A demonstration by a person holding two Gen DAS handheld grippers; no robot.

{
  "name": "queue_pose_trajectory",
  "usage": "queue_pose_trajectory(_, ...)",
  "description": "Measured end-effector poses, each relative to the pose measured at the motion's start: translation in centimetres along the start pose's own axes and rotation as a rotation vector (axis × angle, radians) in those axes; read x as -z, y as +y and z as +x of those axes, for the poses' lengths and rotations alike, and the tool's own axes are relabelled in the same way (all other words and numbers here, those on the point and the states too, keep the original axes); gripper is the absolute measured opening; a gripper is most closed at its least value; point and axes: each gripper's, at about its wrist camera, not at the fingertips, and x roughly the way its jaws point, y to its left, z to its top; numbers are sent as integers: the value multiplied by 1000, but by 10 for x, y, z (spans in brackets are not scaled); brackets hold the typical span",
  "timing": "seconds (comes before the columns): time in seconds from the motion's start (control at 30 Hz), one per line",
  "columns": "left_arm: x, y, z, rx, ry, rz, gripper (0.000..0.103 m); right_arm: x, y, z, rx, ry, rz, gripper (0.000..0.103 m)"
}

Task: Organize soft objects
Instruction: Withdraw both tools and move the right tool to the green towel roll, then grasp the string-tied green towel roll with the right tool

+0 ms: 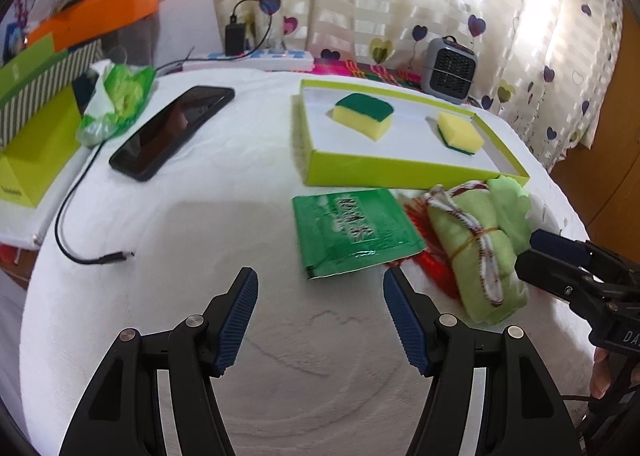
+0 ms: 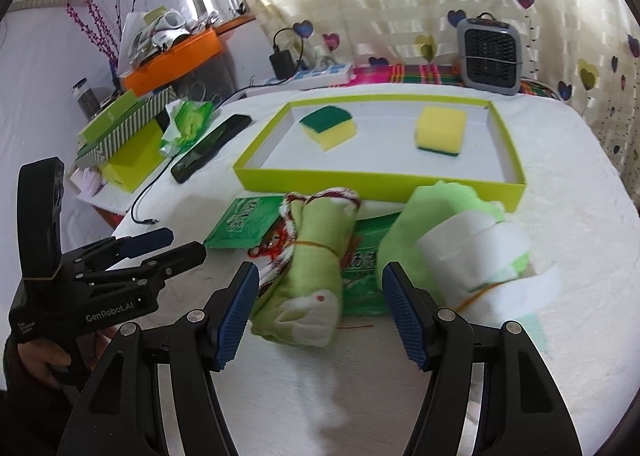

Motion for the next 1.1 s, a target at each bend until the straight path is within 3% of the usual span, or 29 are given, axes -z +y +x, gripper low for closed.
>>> queue_pose_trajectory(0.23,1,15,9,89,20,-39,65,-2,16,19,-1,44,-32,65)
queue_pose_trajectory(0.57,0,7,19,97,48,41,65,-4,20,41,26,86,-26,65)
queue_pose_trajectory(0.63,0,3,22,75,53,74,65,-4,22,41,36,80,-42,59)
queue_pose_trajectory(0.7,-1,0,24,66,61,99,65,-4,23,40,58,71,-50,46)
queue_pose_trajectory(0.97,-5,-13,30,21,60,210,65,-4,18,37,60,53,-27,31)
queue_pose_trajectory(1.1,-7,-23,37,-10,67,276,65,-4,17,36,51,45,-16,31)
